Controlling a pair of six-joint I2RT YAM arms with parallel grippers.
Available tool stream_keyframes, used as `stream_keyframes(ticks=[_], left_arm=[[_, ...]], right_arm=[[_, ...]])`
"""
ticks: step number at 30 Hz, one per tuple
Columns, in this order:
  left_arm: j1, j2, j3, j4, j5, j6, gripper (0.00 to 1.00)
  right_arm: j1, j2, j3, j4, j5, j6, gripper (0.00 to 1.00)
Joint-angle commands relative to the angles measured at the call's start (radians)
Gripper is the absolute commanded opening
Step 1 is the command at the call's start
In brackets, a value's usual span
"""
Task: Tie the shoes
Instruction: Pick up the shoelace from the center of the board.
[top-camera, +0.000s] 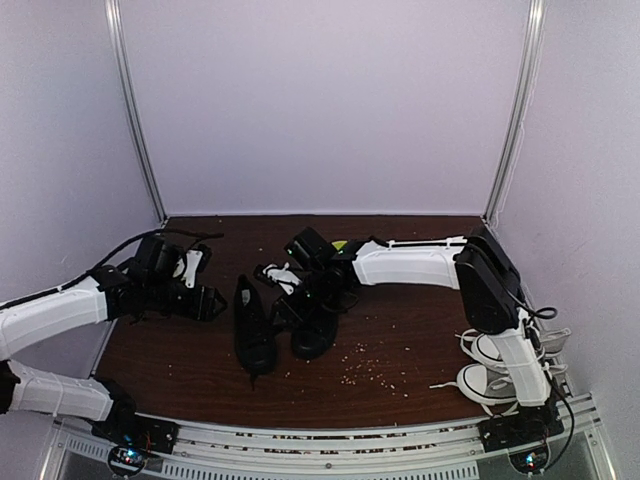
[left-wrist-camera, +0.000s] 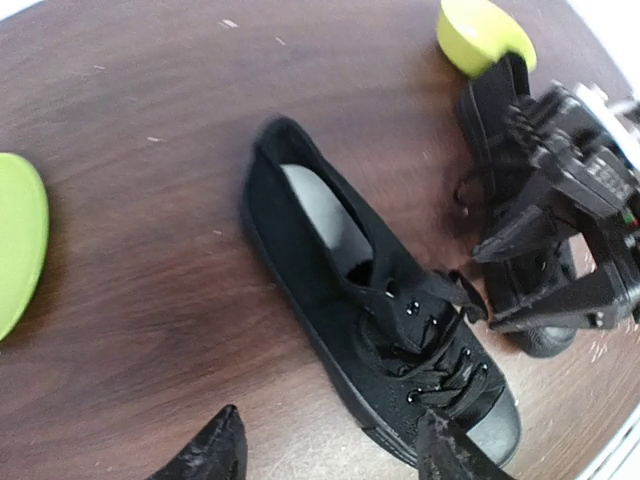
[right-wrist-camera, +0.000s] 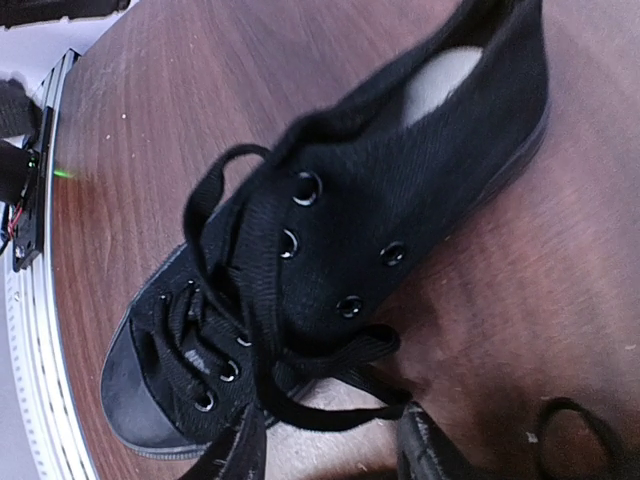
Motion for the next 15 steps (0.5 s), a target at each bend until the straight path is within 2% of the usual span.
stream_keyframes(ticks=[1,5,8,12,14,15], left_arm=[[0.003,0.024,0.003,0.141,0.11,0.164,0.57],[0.0,-0.032,-0.049,0.298,0.276,0.288,0.46],[-0.002,-0.061,-0.079,0.359,0.297,0.35,0.41],[-0.004,-0.085,-0.037,0.261,0.332,0.502,0.42],[-0.012,-0.092,0.002,0.156,0.363,0.664,0.43],[-0.021,-0.092,0.012,0.111,0.352,0.753,0.44]], right_arm=[[0.004,0.024,0.025,0.058,-0.06,0.059,0.41],[0.003,0.029,0.013,0.055,-0.092,0.046,0.35],[0.003,0.038,0.016,0.049,-0.114,0.036,0.32],[-0.001,0.053,0.026,0.053,-0.115,0.039,0.14],[-0.007,0.054,0.025,0.068,-0.122,0.05,0.02],[-0.012,0.052,0.022,0.078,-0.131,0.061,0.0]])
